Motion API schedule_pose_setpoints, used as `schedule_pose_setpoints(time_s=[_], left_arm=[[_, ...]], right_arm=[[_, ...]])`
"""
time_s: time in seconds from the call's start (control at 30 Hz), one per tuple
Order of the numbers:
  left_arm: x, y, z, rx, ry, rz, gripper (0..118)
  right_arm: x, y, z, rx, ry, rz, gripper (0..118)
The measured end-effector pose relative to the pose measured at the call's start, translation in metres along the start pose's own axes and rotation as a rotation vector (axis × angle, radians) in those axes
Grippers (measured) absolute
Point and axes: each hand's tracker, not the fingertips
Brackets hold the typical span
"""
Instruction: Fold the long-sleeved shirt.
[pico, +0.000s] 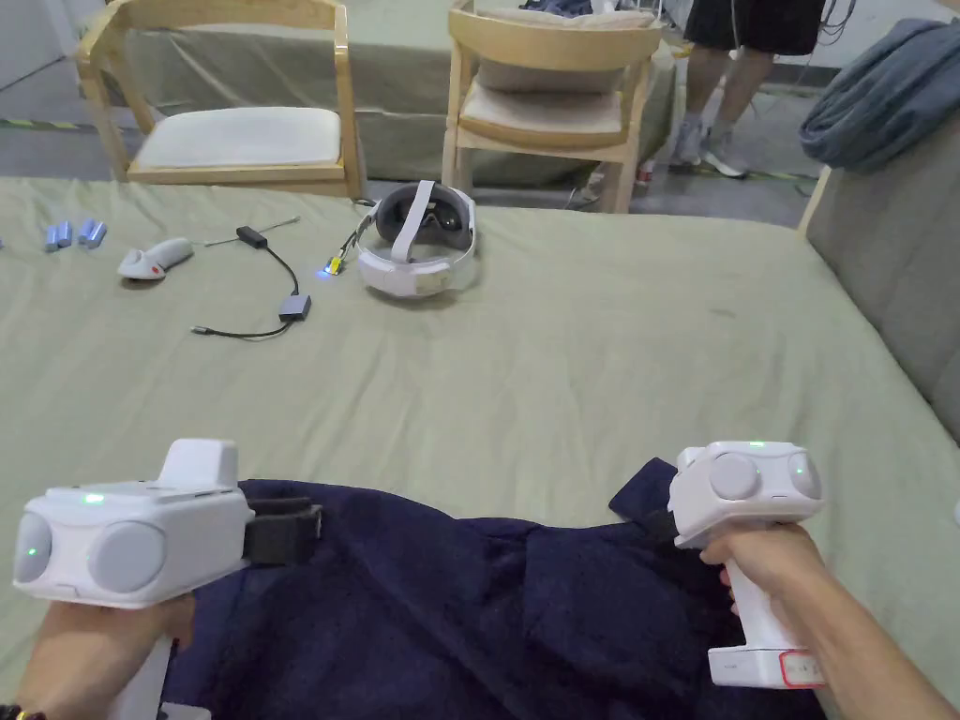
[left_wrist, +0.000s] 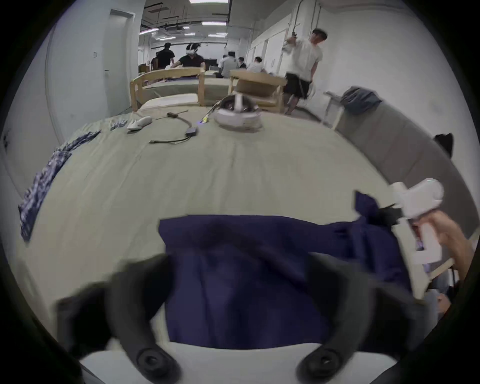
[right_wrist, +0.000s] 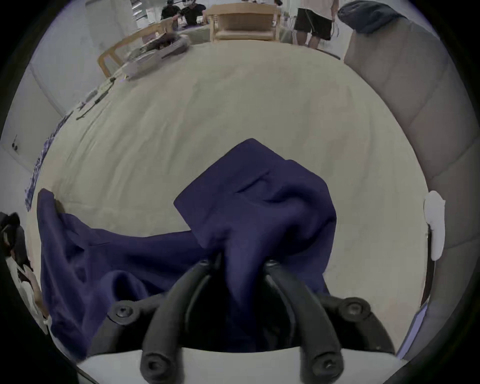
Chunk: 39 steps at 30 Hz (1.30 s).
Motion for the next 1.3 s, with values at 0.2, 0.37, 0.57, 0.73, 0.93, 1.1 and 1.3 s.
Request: schedule_pose_setpoints(time_s=[0.2, 0.37, 0.57, 0.73, 0.93, 1.1, 1.3], left_arm=[[-0.035, 0.033, -0.079, -0.156, 0.175, -0.143, 89], [-0.037, 0.03, -0.111, -0.195, 0.101, -0.13, 45], [-0.02, 0.029, -0.068, -0.061, 0.041, -0.05, 13], [-0.02, 0.029, 0.033, 0.146, -0.058, -0.058, 13], [-0.009, -0.023, 0.156, 0.277, -0.091, -0.086, 13], [0.0, -0.101, 0.211, 0.195, -0.105, -0.057, 13], [0.006, -0.184, 0.162, -0.164, -0.034, -0.087, 13]], right_arm=[[0.006, 0.0, -0.008, -0.012, 0.033, -0.012, 14], [0.01, 0.003, -0.011, -0.019, 0.047, -0.013, 14], [0.016, -0.009, 0.03, 0.091, 0.104, -0.036, 9], [0.019, -0.038, 0.113, 0.266, 0.215, -0.011, 9], [0.017, -0.107, 0.192, 0.399, 0.242, 0.101, 9], [0.017, -0.191, 0.212, 0.333, 0.237, 0.225, 9], [0.016, -0.252, 0.157, 0.069, 0.21, 0.299, 9]])
